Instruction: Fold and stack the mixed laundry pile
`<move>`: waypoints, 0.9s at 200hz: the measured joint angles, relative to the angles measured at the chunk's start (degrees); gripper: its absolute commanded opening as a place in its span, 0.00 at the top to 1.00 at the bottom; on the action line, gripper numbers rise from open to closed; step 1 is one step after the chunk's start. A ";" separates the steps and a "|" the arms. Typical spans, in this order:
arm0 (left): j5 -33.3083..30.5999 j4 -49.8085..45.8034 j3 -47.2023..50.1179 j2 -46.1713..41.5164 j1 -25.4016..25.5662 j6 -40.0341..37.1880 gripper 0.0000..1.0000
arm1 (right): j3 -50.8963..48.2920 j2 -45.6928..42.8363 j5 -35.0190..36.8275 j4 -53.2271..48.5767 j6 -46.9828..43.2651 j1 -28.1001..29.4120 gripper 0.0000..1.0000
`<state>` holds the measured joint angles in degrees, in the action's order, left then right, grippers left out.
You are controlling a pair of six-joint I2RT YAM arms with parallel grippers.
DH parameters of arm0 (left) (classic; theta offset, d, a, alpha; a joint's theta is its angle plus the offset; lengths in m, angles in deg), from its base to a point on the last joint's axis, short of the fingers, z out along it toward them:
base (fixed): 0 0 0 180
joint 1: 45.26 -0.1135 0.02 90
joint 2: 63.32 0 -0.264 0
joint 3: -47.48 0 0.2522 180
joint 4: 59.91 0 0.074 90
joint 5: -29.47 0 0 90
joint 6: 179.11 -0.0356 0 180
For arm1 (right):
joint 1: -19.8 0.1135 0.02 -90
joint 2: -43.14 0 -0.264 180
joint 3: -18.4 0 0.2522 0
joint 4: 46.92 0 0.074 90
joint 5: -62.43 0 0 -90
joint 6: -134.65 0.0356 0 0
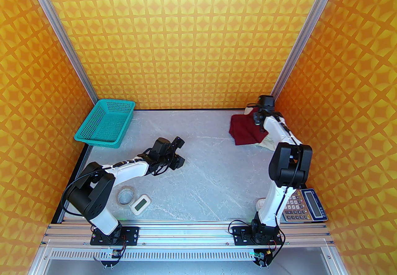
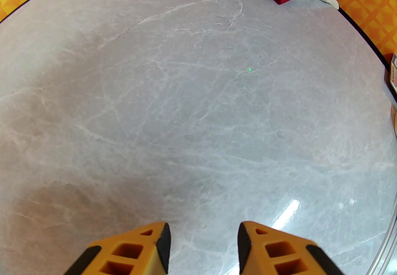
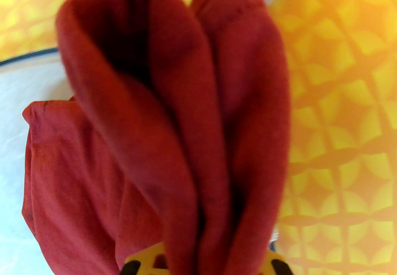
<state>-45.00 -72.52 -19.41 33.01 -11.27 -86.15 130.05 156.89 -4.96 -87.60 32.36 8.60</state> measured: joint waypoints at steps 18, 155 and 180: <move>0.44 -0.02 -1.31 0.39 0.00 0.31 0.58 | 1.25 0.74 0.79 0.66 -0.04 -1.70 0.72; 1.07 -4.46 -4.57 -2.60 -4.09 3.13 0.50 | -33.64 -23.10 0.79 18.95 7.87 3.52 0.08; 1.22 -4.61 -4.15 -8.09 -6.71 4.09 0.47 | -49.00 -36.28 -4.22 27.47 10.60 8.04 0.08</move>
<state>-43.77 -77.13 -23.56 24.93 -17.98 -82.06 81.05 120.61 -9.18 -60.12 42.96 16.64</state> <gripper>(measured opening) 0.520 0.909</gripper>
